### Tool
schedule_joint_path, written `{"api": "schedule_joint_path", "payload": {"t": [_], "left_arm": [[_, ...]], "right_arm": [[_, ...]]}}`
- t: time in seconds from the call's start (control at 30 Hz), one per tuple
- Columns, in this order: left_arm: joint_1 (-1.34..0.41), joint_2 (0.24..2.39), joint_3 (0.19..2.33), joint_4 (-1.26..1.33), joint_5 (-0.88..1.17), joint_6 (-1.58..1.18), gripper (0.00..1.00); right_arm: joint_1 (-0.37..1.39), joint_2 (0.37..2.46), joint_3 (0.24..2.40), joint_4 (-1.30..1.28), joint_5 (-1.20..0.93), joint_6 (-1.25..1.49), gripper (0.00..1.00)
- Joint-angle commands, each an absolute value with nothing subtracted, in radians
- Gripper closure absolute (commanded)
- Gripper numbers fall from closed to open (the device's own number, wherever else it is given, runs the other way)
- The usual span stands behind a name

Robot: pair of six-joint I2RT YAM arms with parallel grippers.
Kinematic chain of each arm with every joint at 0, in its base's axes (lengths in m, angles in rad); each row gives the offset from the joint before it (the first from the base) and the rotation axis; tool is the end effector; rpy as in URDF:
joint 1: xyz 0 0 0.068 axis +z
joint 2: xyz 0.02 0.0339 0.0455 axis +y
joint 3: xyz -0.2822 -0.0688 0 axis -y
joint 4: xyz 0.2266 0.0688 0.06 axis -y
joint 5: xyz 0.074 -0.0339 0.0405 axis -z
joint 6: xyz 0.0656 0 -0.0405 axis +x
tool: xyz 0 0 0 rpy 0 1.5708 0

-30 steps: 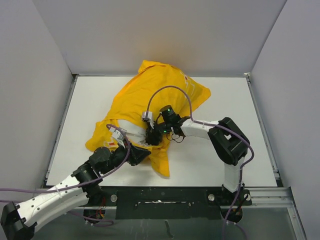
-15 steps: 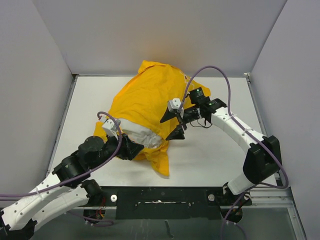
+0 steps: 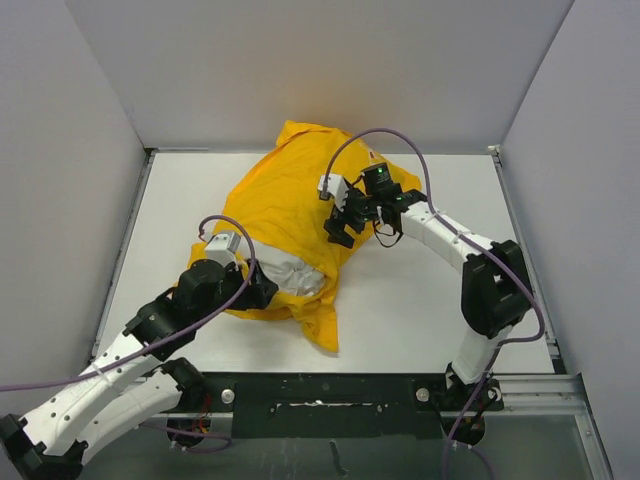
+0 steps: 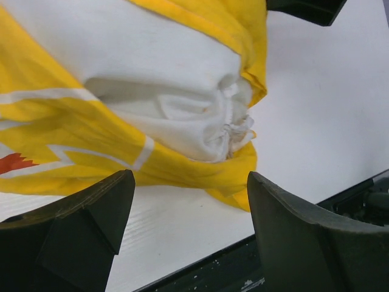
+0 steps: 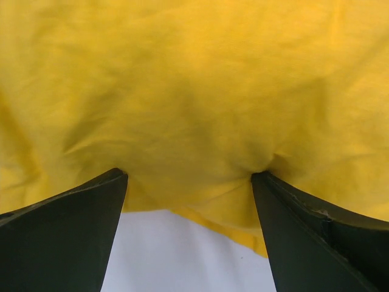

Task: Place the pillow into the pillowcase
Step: Stuff the pillow into the pillowcase.

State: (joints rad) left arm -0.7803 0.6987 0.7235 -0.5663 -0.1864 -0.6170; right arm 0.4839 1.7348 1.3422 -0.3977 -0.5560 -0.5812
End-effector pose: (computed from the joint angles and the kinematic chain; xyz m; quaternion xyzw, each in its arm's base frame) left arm 0.1135 -0.0952 0.2893 0.0250 0.8675 -0.2532 0.4274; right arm 0.3288 0.2119 0.2685 -0.5415 0.7131 0.2357 0.3777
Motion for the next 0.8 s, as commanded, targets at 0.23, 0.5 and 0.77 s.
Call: {"api": "schedule_joint_path", "payload": {"t": [0.23,0.5,0.77], "left_arm": [[-0.414,0.925,0.537,-0.059,0.277,-0.706,0.44],[-0.397,1.231,0.652,0.137,0.447,-0.673,0.56],[-0.515,1.499,0.887,0.141,0.416,-0.625,0.52]], "right_arm": [[0.443,1.814,1.373,-0.2,-0.602,-0.273,0.89],[0.35,1.337,1.004,-0.223,-1.028,-0.47,1.0],[0.279,1.144,0.949,-0.554,-0.822,-0.709,0.76]]}}
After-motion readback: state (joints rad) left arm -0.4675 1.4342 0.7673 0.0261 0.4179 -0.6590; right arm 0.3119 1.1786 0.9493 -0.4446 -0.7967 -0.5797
